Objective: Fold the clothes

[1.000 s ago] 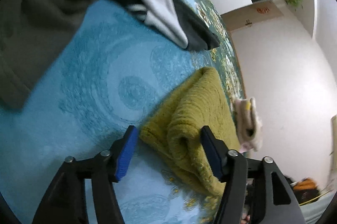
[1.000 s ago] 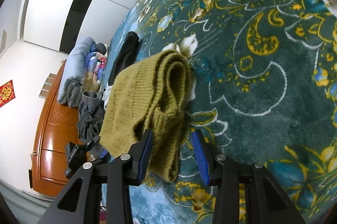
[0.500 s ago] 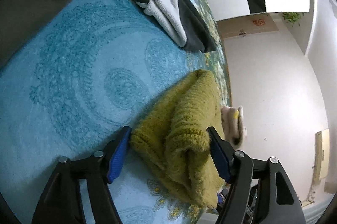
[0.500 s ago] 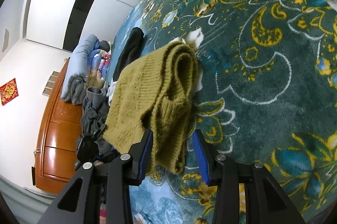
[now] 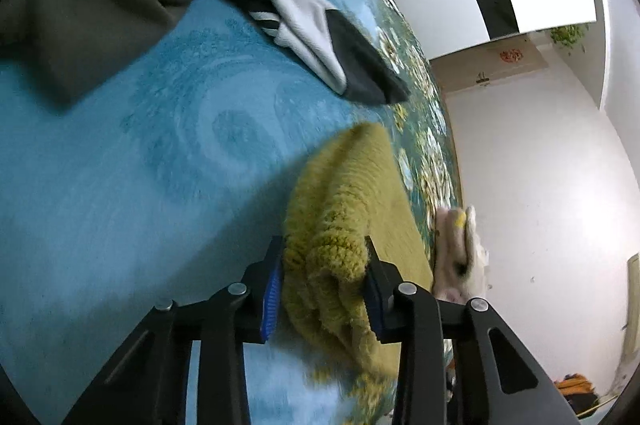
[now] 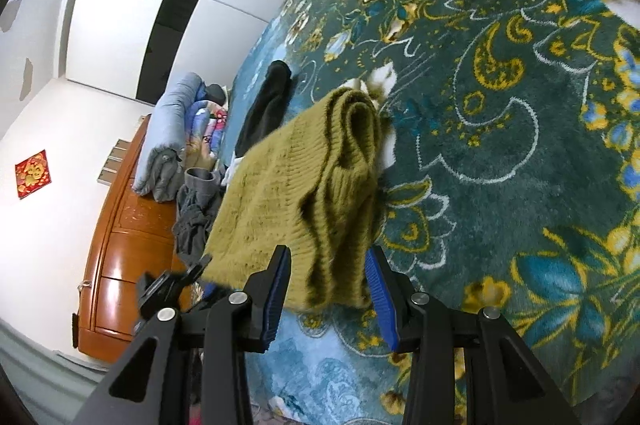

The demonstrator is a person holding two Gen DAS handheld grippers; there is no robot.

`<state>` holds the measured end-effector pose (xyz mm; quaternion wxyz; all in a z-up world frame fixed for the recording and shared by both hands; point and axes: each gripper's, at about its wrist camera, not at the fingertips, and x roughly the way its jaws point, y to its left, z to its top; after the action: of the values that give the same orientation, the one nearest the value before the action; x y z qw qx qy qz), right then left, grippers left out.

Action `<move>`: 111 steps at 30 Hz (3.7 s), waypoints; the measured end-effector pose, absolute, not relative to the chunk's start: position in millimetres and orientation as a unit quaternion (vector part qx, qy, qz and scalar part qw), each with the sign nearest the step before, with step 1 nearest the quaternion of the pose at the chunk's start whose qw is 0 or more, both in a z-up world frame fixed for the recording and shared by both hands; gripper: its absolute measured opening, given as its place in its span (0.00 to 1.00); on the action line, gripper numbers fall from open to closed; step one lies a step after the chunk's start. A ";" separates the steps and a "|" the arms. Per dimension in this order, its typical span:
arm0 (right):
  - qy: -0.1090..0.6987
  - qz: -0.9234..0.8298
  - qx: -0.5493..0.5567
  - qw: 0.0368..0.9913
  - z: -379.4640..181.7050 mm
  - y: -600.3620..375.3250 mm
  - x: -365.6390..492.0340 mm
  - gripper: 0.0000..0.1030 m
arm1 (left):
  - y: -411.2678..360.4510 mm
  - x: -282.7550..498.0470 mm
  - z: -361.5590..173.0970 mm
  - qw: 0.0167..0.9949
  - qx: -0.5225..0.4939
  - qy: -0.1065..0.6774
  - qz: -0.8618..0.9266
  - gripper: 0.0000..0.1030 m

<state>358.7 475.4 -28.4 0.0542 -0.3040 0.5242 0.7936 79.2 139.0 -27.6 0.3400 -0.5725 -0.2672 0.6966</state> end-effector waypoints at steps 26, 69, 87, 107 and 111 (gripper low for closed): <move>0.536 0.768 -0.350 0.038 -69.0 482.9 278.4 0.74 | 136.9 59.3 -40.8 0.381 -0.588 -0.161 0.695 0.80; 0.350 0.880 -0.308 0.087 140.5 679.2 341.1 0.36 | 438.7 135.2 105.8 0.594 -0.494 -0.017 0.635 0.29; 0.285 0.868 -0.357 0.194 150.5 887.6 343.7 0.36 | 656.7 180.5 81.3 0.619 -0.463 0.004 0.635 0.29; 0.345 0.845 -0.285 0.293 137.5 905.8 405.8 0.48 | 631.3 186.2 113.7 0.583 -0.415 0.059 0.696 0.35; 0.252 0.878 -0.312 0.260 159.6 856.6 386.3 0.48 | 632.9 220.5 125.4 0.611 -0.364 0.097 0.696 0.35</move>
<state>386.3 856.6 159.6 0.2604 -0.3124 0.2525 0.8780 220.5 632.9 125.4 0.6108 -0.3641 0.0973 0.6964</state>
